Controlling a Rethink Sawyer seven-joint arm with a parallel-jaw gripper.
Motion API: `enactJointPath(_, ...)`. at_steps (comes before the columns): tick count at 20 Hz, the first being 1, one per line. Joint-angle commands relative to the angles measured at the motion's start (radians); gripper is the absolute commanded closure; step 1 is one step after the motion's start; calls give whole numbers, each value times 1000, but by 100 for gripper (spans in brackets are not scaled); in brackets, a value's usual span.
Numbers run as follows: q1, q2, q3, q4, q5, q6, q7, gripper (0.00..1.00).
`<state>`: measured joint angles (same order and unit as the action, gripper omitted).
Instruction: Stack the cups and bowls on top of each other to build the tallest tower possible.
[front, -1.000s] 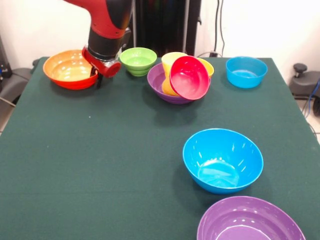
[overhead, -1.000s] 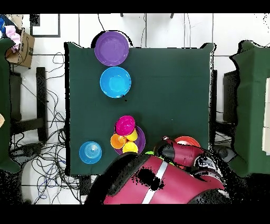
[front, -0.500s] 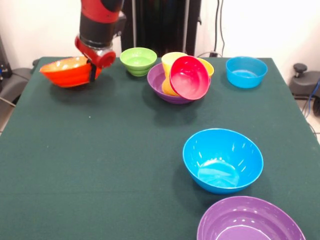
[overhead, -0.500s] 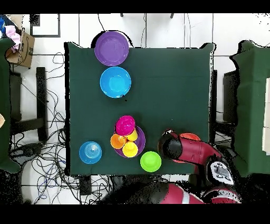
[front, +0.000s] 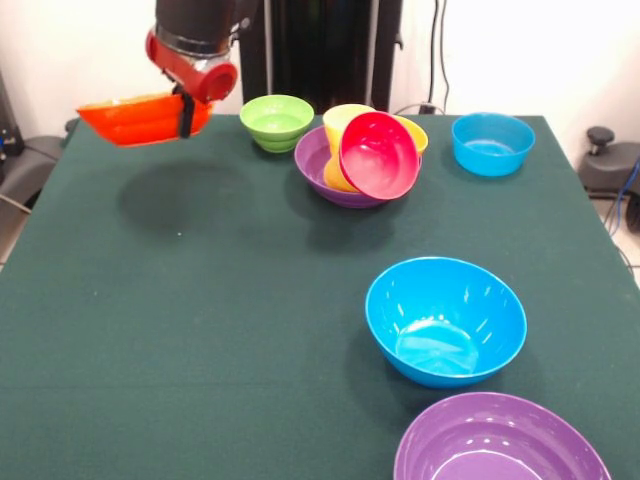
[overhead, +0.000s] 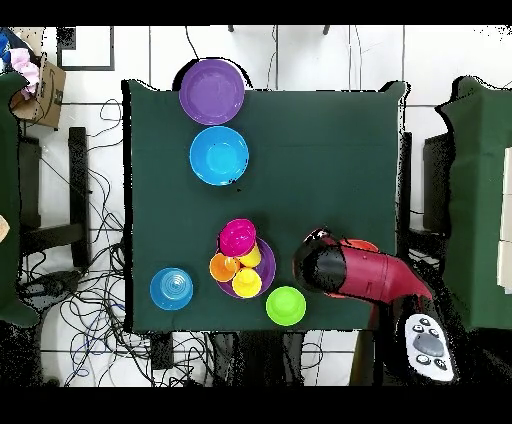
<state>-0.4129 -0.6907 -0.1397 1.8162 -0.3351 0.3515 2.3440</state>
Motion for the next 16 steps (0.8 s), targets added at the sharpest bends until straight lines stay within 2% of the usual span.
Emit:
enactJointPath(1,104,-56,106,30,54,135,36,100)
enactJointPath(10,287,-29,17,34,174,139,211,100)
enactJointPath(16,384,-6,-43,31,255,134,249,100)
